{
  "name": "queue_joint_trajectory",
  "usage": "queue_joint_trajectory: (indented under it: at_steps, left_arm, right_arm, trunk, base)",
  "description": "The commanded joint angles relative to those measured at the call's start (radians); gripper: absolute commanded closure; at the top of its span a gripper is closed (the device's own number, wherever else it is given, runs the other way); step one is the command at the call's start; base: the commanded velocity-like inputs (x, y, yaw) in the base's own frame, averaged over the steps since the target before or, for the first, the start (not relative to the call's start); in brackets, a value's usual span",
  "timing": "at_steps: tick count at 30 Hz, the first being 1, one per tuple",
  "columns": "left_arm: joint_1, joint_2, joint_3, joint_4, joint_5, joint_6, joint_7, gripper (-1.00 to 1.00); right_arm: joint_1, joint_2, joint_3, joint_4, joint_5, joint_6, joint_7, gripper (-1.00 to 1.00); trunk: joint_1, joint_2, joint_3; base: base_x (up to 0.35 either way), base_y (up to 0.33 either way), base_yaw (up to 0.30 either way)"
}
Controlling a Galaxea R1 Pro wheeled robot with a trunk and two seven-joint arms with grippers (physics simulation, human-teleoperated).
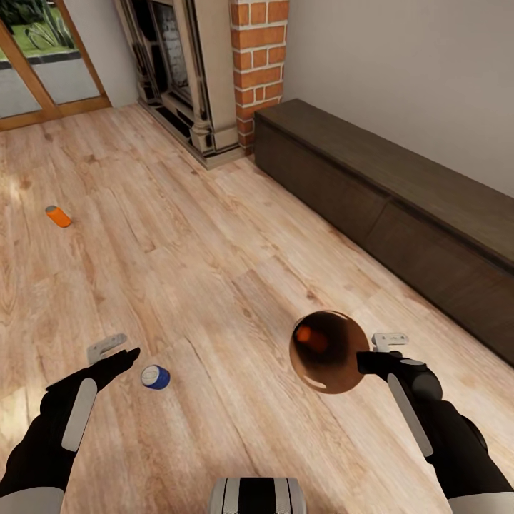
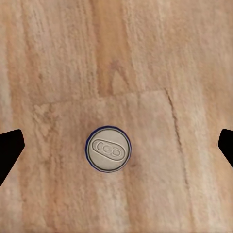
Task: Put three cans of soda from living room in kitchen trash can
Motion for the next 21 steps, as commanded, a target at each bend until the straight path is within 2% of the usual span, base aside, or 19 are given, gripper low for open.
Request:
queue_joint_trajectory:
  at_steps: [1,11,21]
  left_arm:
    - [0.0,0.0,0.0,0.0,0.0,0.0,0.0,-1.0]
    - [0.0,0.0,0.0,0.0,0.0,0.0,0.0,-1.0]
    - [0.0,0.0,0.0,0.0,0.0,-0.002,-0.001,-1.0]
  right_arm:
    - [-0.001,0.0,0.0,-0.001,-0.01,-0.001,0.002,1.0]
    - [-0.001,0.0,0.002,0.001,-0.01,-0.001,0.002,1.0]
    - [-0.001,0.002,0.004,0.003,-0.011,-0.001,0.002,1.0]
  trunk:
    - [0.004,-0.007,-0.003]
    - [0.042,-0.077,-0.035]
    - [0.08,-0.147,-0.08]
  base:
    - [0.0,0.0,-0.002]
    - [0.0,0.0,0.0]
    - [0.0,0.0,0.0]
